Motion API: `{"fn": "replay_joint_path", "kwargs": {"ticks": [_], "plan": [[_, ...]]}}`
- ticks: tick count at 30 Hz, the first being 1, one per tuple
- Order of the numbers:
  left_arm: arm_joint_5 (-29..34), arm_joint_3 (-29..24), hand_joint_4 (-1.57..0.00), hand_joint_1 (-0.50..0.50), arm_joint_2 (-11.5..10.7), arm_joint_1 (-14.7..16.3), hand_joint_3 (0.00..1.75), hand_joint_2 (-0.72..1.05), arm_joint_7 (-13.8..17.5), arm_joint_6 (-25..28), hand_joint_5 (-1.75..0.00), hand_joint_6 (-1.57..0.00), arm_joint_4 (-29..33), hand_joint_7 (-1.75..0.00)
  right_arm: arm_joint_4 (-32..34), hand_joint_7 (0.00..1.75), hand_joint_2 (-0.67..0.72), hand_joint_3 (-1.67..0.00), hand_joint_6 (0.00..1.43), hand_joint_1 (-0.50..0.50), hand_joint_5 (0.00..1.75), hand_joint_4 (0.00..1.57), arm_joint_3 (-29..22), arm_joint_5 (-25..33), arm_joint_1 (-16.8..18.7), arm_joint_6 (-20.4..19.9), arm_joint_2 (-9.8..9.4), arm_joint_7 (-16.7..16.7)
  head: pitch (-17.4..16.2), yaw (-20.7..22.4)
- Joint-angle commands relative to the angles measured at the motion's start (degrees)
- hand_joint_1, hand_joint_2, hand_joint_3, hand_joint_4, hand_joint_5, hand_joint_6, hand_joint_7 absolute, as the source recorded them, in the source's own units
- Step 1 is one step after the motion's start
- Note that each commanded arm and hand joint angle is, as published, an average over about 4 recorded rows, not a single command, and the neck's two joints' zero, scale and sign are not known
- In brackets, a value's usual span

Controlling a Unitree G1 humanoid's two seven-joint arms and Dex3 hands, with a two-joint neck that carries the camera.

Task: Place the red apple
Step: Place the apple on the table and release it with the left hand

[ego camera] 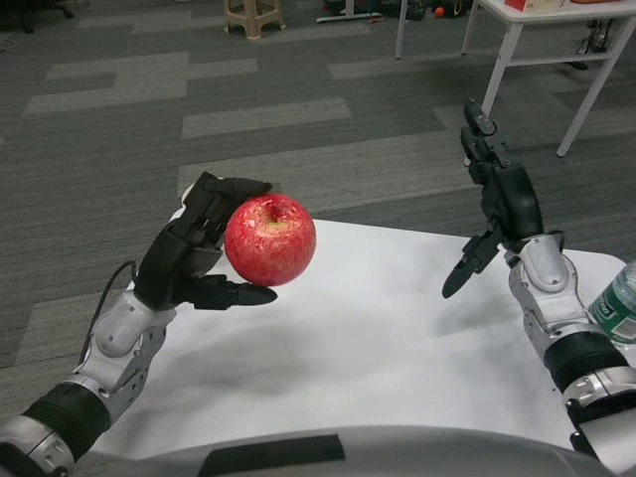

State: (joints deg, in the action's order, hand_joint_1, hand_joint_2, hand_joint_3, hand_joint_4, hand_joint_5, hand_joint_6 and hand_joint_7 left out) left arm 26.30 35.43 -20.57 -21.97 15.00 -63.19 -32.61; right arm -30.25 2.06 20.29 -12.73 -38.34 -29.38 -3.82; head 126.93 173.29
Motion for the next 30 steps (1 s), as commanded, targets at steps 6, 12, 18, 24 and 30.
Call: {"fn": "replay_joint_path", "kwargs": {"ticks": [6,12,18,24,30], "plan": [[-1.65,1.00,-0.22,-0.32,-2.64,-2.29,0.00,1.05,-0.72,1.98,-1.75,-0.27,1.85,-1.40,-0.81,0.03,0.72,0.00,0.00,-0.42,0.00,0.00,0.45,0.28,-0.49,-0.33,0.02,0.04,-0.84,0.40],[-5.29,2.54,-0.22,-0.32,-1.98,-4.22,0.00,1.05,-0.37,2.99,-1.75,-0.29,-2.42,-1.40,-1.43,0.00,0.72,0.00,0.00,-0.42,0.00,0.00,1.11,0.28,-0.71,-0.28,-0.07,0.04,-1.41,-0.29],[-5.64,6.36,-0.22,-0.32,0.31,-6.51,0.00,1.05,1.12,2.86,-1.75,-0.29,-10.55,-1.40,-1.78,0.05,0.68,0.00,0.00,-0.42,0.00,0.00,1.50,0.28,-0.80,-0.24,-0.16,0.04,-1.74,-0.65],[-5.51,10.27,-0.25,-0.32,0.92,-8.75,0.00,1.05,1.56,2.73,-1.75,-0.31,-16.92,-1.40,-1.96,0.00,0.72,0.00,0.00,-0.42,0.00,0.00,1.94,0.28,-0.80,-0.28,-0.16,0.13,-1.99,-0.83],[-4.77,13.68,-0.26,-0.32,0.88,-9.98,0.00,1.05,1.78,2.79,-1.75,-0.34,-20.43,-1.40,-2.15,0.03,0.72,0.00,0.00,-0.42,0.00,0.00,2.40,0.28,-0.80,-0.24,-0.16,0.15,-2.23,-0.86]]}}
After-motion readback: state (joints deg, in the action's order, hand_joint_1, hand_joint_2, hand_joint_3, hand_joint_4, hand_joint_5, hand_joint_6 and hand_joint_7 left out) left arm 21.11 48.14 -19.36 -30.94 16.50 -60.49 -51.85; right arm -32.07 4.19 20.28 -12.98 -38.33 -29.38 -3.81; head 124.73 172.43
